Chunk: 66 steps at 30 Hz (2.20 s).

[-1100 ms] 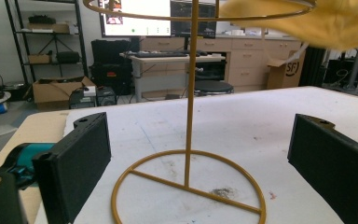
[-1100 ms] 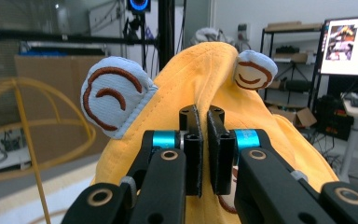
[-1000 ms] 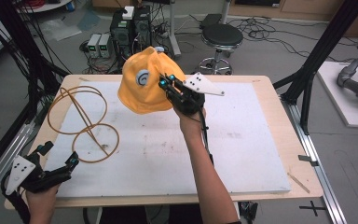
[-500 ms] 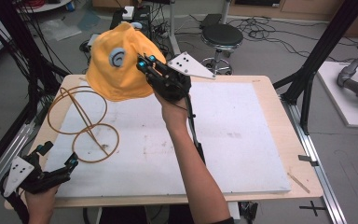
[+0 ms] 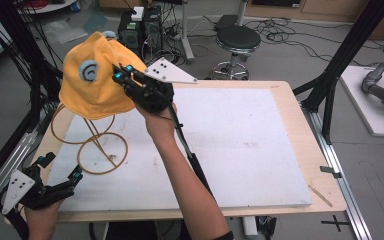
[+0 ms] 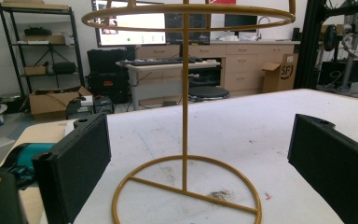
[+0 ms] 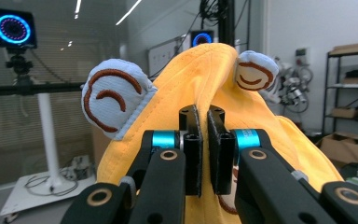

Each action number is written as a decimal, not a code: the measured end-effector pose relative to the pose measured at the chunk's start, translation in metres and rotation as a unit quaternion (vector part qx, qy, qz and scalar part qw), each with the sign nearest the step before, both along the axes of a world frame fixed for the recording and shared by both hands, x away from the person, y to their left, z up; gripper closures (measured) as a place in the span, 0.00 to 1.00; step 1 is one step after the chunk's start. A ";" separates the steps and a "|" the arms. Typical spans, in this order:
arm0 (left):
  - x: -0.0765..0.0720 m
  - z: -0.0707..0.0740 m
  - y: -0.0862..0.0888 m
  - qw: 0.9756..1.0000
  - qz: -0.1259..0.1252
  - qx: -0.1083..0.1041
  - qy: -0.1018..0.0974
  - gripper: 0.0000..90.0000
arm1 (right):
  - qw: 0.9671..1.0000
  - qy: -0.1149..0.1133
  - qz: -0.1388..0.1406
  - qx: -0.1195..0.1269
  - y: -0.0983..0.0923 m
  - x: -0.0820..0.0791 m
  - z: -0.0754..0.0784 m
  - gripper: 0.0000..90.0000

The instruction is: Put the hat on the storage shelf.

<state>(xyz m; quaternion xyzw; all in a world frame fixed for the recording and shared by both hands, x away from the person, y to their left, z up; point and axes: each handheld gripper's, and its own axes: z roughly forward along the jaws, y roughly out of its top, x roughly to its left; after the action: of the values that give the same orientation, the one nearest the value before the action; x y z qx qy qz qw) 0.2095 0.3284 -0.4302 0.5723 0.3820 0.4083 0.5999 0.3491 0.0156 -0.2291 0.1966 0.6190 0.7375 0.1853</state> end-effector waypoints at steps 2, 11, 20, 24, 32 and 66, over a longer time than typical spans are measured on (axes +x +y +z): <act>-0.001 0.000 0.001 1.000 0.001 -0.002 -0.001 0.07 | 1.000 0.004 0.012 -0.004 0.008 -0.001 -0.003 0.96; -0.003 0.000 0.006 1.000 0.005 -0.003 -0.004 0.07 | 0.997 0.016 0.049 -0.053 0.045 -0.006 -0.019 0.96; -0.005 0.000 0.009 1.000 0.010 -0.005 -0.004 0.07 | 0.995 0.004 0.055 -0.089 0.060 -0.009 -0.029 0.96; -0.005 0.000 0.011 1.000 0.012 -0.005 -0.003 0.07 | 0.993 0.001 0.056 -0.100 0.064 -0.010 -0.032 0.95; -0.006 0.000 0.012 1.000 0.014 -0.006 -0.004 0.07 | 0.991 -0.019 -0.011 -0.135 0.072 -0.014 -0.038 0.44; -0.007 -0.003 0.001 1.000 0.006 0.005 -0.003 0.07 | 0.974 -0.112 -0.168 -0.107 -0.145 -0.048 -0.025 0.13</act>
<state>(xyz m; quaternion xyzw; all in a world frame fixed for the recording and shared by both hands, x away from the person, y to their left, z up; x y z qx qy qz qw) 0.2022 0.3299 -0.4329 0.5713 0.3816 0.4155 0.5961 0.3013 -0.1298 -0.2545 0.1933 0.6279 0.6426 0.3944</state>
